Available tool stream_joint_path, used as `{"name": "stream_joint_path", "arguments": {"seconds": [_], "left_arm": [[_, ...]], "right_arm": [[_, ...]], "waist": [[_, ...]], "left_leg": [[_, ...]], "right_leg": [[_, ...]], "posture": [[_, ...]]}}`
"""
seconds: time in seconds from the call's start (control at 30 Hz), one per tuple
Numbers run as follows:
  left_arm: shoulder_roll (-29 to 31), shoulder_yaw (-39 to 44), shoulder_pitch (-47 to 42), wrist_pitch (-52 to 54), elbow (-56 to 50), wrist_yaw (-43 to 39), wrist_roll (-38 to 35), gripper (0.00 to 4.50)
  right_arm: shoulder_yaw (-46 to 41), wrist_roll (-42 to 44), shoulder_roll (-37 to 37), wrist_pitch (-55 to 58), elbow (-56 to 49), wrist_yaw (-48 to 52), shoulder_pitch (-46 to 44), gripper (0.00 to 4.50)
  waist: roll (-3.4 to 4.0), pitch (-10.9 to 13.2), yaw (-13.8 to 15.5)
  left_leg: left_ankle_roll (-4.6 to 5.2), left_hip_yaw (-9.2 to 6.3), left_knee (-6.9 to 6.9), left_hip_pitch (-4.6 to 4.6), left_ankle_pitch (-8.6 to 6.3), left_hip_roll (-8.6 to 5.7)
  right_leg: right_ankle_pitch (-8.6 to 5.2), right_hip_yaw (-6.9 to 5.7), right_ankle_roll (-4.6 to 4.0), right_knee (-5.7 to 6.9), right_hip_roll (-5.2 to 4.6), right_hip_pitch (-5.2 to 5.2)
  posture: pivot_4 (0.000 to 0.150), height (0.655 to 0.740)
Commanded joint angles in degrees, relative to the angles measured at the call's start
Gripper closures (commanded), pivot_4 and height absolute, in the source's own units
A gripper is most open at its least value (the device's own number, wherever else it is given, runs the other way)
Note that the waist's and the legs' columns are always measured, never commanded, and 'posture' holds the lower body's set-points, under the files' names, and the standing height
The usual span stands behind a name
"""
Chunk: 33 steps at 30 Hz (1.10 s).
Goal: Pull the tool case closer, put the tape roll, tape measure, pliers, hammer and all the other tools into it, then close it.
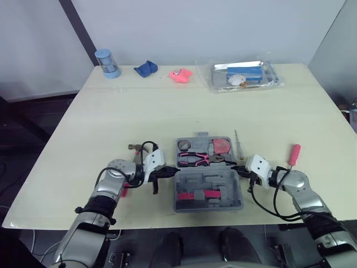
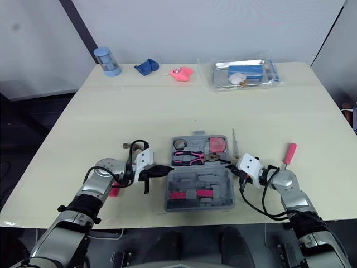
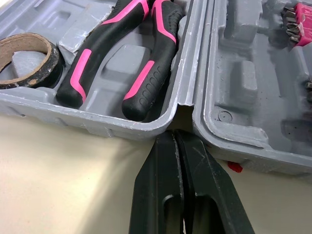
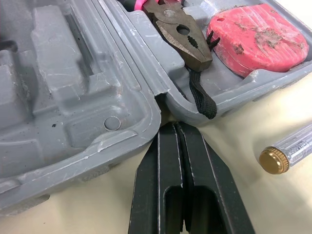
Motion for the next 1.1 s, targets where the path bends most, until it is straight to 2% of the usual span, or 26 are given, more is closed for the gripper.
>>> {"name": "stream_joint_path", "arguments": {"seconds": [0.03, 0.43, 1.1], "left_arm": [[0.84, 0.28, 0.25, 0.22, -0.26, -0.06, 0.31, 4.41], [1.26, 0.35, 0.24, 0.22, -0.25, -0.16, 0.31, 4.41], [4.02, 2.03, 3.25, 1.2, -3.42, -0.09, -1.27, 4.41]], "right_arm": [[0.92, 1.4, 0.33, 0.97, -3.07, 1.81, 0.39, 4.5], [0.66, 0.98, 0.28, 1.14, -3.02, 1.1, 0.73, 4.5], [-2.57, 2.56, -3.9, 0.32, -3.15, -0.41, 2.53, 4.5]], "waist": [[0.0, 0.0, 0.0], [0.0, 0.0, -0.01], [0.0, 0.0, 0.2]], "left_leg": [[0.0, 0.0, 0.0, 0.0, 0.0, 0.0], [0.0, 0.0, -0.01, 0.0, 0.0, 0.0], [0.0, 0.0, -0.01, -0.01, 0.0, 0.0]], "right_leg": [[0.0, 0.0, 0.0, 0.0, 0.0, 0.0], [0.0, 0.0, 0.0, 0.0, 0.0, 0.0], [0.0, 0.0, 0.0, -0.01, -0.01, 0.0]], "posture": [[0.15, 0.74], [0.15, 0.74], [0.15, 0.74]]}}
